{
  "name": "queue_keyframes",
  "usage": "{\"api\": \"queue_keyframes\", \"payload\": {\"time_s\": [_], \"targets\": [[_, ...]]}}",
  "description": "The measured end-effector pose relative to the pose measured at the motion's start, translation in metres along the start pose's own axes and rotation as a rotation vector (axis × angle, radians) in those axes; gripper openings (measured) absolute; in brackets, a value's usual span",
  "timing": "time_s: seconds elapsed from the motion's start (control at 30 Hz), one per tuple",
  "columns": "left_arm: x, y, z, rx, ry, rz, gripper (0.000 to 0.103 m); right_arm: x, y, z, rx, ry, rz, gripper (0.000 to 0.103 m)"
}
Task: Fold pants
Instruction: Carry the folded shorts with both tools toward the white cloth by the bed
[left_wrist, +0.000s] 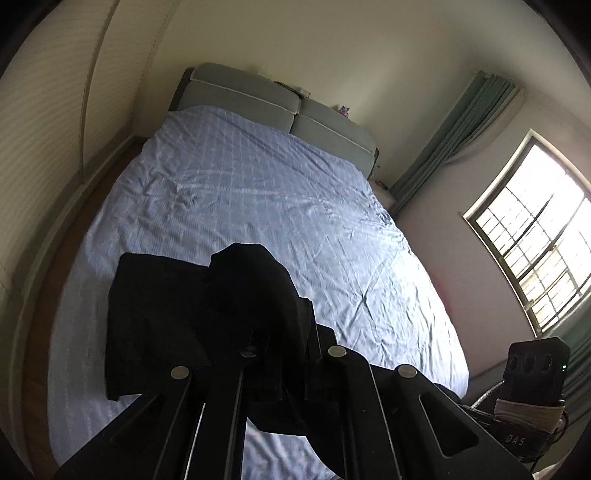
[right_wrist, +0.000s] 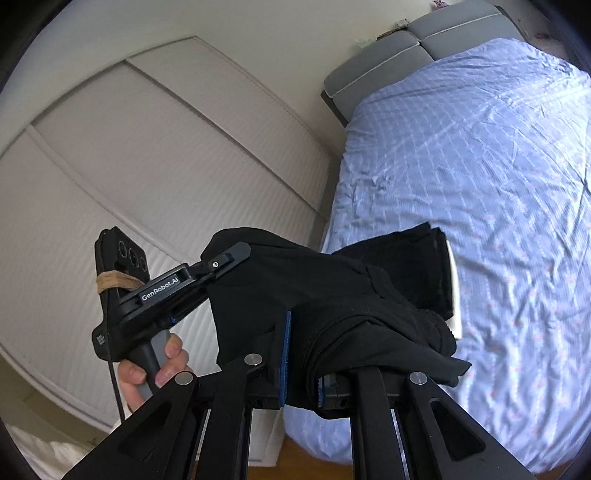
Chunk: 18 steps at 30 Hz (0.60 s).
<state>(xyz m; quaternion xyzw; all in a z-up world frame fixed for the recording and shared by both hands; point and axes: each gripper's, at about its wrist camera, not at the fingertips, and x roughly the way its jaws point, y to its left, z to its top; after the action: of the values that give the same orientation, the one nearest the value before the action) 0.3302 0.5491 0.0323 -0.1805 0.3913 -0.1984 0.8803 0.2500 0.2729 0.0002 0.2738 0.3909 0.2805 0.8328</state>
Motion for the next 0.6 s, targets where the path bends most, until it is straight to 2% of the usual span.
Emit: {"api": "queue_keyframes", "payload": {"time_s": [0.2, 0.33, 0.53, 0.6], "targets": [[-0.004, 0.030, 0.013, -0.004, 0.020, -0.011, 0.008, 0.026, 0.020, 0.003, -0.048, 0.011, -0.008, 0.012], [0.003, 0.038, 0.024, 0.003, 0.030, -0.011, 0.009, 0.033, 0.023, 0.005, -0.029, 0.008, -0.009, 0.012], [0.031, 0.050, 0.052, 0.018, 0.086, -0.060, 0.009, 0.053, 0.013, 0.019, 0.047, -0.021, -0.060, 0.012], [0.054, 0.055, 0.067, 0.024, 0.134, -0.096, 0.009, 0.059, 0.006, 0.024, 0.097, -0.043, -0.077, 0.012]]}}
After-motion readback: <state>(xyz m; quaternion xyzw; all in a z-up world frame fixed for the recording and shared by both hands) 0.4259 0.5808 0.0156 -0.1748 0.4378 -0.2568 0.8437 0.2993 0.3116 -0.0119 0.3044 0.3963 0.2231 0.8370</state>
